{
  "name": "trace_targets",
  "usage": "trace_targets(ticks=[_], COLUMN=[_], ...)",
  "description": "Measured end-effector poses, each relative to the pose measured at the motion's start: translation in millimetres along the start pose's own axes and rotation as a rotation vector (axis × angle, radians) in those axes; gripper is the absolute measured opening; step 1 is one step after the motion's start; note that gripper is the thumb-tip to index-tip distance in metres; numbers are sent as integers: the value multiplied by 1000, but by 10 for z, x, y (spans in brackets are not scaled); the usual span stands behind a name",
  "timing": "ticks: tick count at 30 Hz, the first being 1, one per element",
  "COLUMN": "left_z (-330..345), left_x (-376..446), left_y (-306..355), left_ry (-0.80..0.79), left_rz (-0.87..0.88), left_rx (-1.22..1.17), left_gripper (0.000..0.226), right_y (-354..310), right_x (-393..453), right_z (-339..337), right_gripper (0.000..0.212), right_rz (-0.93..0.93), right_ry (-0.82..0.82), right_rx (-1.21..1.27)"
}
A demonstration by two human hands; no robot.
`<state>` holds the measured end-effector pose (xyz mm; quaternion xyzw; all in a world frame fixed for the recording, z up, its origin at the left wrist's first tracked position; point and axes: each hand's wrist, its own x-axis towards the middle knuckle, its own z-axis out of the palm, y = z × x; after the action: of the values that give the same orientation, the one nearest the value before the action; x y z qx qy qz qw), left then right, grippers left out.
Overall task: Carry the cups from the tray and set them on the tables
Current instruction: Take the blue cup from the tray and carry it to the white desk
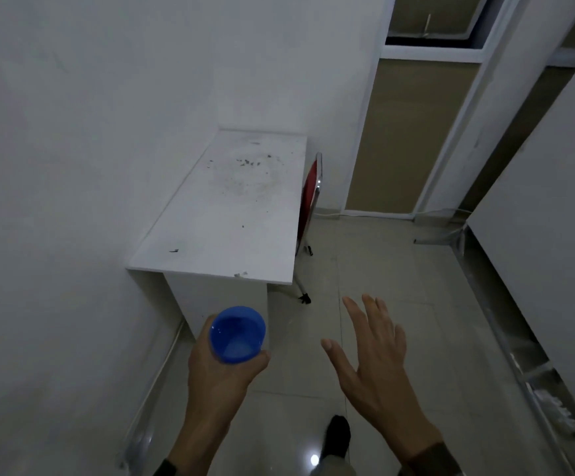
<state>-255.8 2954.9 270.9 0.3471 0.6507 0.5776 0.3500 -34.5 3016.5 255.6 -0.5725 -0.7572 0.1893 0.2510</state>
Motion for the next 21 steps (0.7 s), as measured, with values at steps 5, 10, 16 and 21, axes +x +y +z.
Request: trace_targets(ticks=[5, 10, 16, 21], left_z=[727, 1409, 2146, 2558], left_x=[772, 1421, 2090, 2708], left_y=[107, 273, 269, 164], left_ry=[60, 184, 270, 300], left_rz=[16, 15, -4, -25], left_rx=[-16, -45, -65, -70], left_gripper=[64, 67, 73, 75], right_y=[549, 912, 1336, 1635], right_x=[1181, 2255, 3203, 3907], right_z=[-4, -169, -189, -78], right_gripper=[76, 76, 72, 73], right_rz=[-64, -155, -218, -229], right_ry=[-20, -70, -146, -171], right_rx=[27, 57, 29, 27])
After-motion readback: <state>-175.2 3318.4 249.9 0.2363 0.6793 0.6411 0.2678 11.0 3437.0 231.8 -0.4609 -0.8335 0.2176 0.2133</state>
